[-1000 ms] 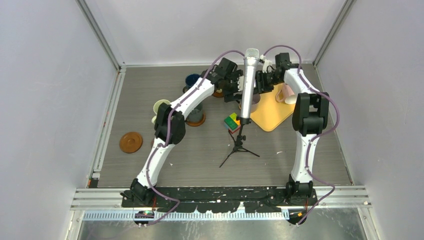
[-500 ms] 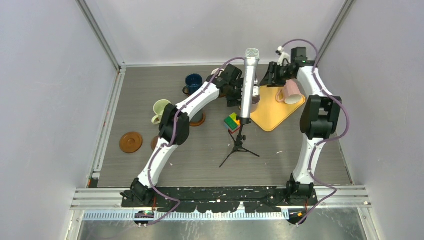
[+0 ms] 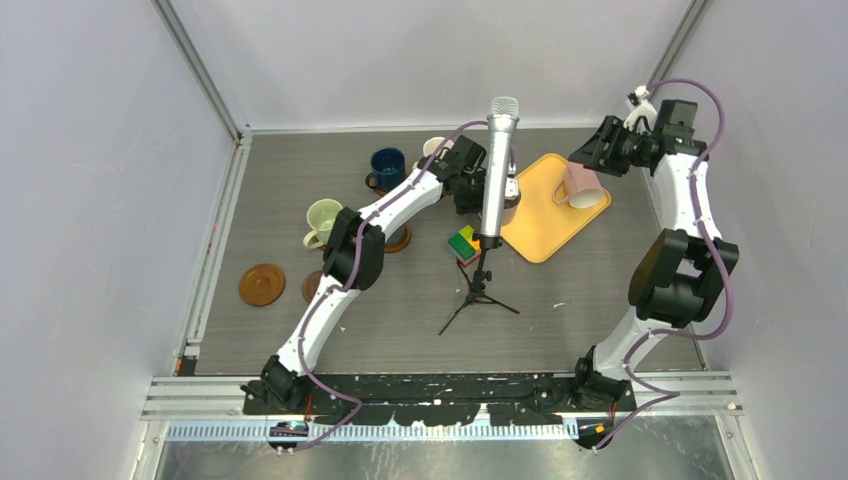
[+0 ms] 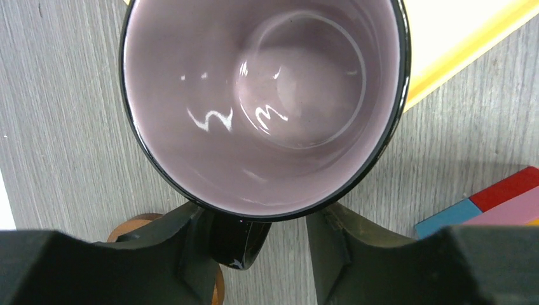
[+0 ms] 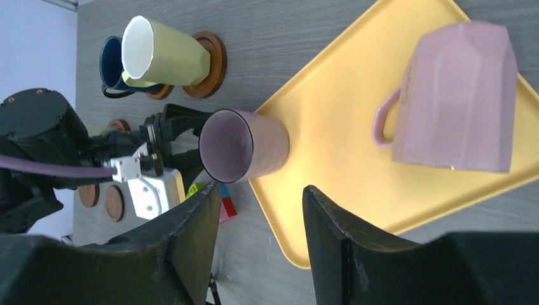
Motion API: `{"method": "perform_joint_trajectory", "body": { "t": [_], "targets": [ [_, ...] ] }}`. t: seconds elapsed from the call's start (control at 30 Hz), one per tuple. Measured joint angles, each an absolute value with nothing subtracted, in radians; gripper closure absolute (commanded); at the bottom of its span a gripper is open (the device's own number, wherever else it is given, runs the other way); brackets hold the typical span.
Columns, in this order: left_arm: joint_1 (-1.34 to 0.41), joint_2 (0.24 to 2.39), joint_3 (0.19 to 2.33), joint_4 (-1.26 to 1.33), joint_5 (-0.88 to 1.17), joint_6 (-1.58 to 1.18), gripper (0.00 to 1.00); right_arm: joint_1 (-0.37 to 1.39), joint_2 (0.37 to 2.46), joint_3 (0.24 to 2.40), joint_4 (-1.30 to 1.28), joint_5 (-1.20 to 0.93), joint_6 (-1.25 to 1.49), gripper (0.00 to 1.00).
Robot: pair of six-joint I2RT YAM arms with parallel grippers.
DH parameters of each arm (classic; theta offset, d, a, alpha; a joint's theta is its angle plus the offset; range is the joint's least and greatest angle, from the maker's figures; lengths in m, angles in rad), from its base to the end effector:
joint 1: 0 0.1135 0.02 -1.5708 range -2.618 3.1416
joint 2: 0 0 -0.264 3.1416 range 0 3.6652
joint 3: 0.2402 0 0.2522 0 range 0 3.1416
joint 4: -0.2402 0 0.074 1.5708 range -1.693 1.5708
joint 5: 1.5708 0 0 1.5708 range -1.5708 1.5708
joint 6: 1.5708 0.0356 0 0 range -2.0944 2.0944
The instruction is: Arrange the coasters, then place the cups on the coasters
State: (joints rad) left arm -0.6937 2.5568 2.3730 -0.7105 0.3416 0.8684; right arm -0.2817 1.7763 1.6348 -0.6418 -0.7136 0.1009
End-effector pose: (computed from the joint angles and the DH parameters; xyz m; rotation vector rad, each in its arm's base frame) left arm 0.4224 -0.3668 0.1896 1.8079 1.6152 -0.3415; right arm 0.3872 -0.0878 0.3256 0.0839 2.2269 0.7349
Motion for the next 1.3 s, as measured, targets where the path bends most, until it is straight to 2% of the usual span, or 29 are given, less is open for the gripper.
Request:
{"method": "perform_joint_trajectory", "body": {
  "t": [0.2,0.37,0.53,0.7,0.93,1.3],
  "targets": [
    [-0.694,2.557,2.373,-0.698,0.348,0.834,0.72,-0.332,1.683,1.534,-0.636,-0.755,0.12,0.43],
    [-0.696,2.556,2.383,-0.687,0.371,0.789,0.99,-0.345,1.582,1.449,-0.624,-0.792,0.142,0.39],
    [-0.698,2.556,2.38,-0.679,0.374,0.722,1.0,-0.385,1.451,1.322,-0.616,-0.822,0.149,0.29],
    [-0.693,2.556,2.373,-0.671,0.381,0.622,1.0,-0.429,1.398,1.29,-0.636,-0.829,0.157,0.18],
    [-0.663,2.508,2.326,-0.641,0.427,0.393,1.0,-0.433,1.326,1.284,-0.673,-0.829,0.182,0.16],
    [-0.544,2.252,2.316,-0.636,0.468,0.186,1.0,-0.433,1.267,1.245,-0.674,-0.833,0.222,0.15]
  ]
}}
